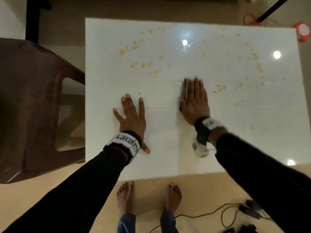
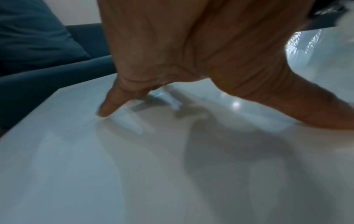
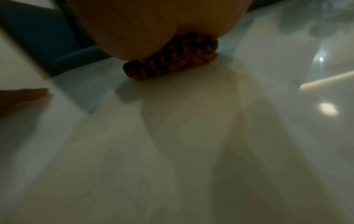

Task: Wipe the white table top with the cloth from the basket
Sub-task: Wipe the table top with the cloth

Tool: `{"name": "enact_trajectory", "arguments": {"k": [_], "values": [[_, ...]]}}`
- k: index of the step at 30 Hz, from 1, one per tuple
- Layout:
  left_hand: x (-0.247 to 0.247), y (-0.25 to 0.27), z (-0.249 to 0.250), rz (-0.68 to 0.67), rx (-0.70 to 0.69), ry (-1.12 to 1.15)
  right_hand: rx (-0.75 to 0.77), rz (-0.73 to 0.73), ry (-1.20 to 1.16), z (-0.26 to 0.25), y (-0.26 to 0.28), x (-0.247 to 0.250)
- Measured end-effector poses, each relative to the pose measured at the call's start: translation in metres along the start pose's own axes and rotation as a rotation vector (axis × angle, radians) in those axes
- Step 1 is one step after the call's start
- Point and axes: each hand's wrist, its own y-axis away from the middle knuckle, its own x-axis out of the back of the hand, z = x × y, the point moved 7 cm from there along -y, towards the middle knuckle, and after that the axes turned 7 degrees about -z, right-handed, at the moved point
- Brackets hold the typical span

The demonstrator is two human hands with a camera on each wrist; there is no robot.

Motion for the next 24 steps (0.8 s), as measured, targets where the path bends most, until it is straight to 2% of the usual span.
{"name": "enact_trajectory", "arguments": {"k": [1, 3, 9, 11, 13, 14, 16, 18, 21, 24], "values": [[0.001, -0.004, 0.007, -0.011, 0.048, 0.000, 0.030, -0.005, 0.023, 0.002, -0.013, 0.007], [-0.001, -0.014, 0.015, 0.013, 0.133, 0.005, 0.103, 0.009, 0.063, 0.012, -0.008, 0.006], [-0.002, -0.023, 0.016, 0.053, 0.242, 0.001, 0.104, -0.066, 0.060, 0.017, 0.149, -0.049], [-0.005, -0.023, 0.016, 0.055, 0.240, -0.006, 0.206, -0.078, 0.084, 0.018, 0.143, -0.047], [-0.005, -0.022, 0.015, 0.070, 0.246, -0.034, 0.255, -0.065, 0.125, 0.023, 0.097, -0.032], [-0.007, -0.023, 0.016, 0.078, 0.239, -0.047, 0.237, -0.038, 0.127, 0.025, 0.066, -0.021], [-0.008, -0.023, 0.017, 0.084, 0.227, -0.057, 0.095, -0.016, 0.040, 0.036, 0.008, 0.004], [-0.007, -0.022, 0.015, 0.067, 0.234, -0.060, -0.010, -0.014, -0.025, 0.043, -0.021, 0.015], [-0.004, -0.018, 0.017, 0.056, 0.238, -0.078, -0.005, 0.006, -0.038, 0.040, 0.008, 0.005], [-0.003, -0.018, 0.017, 0.055, 0.235, -0.056, 0.003, -0.005, -0.005, 0.035, 0.107, -0.026]]}}
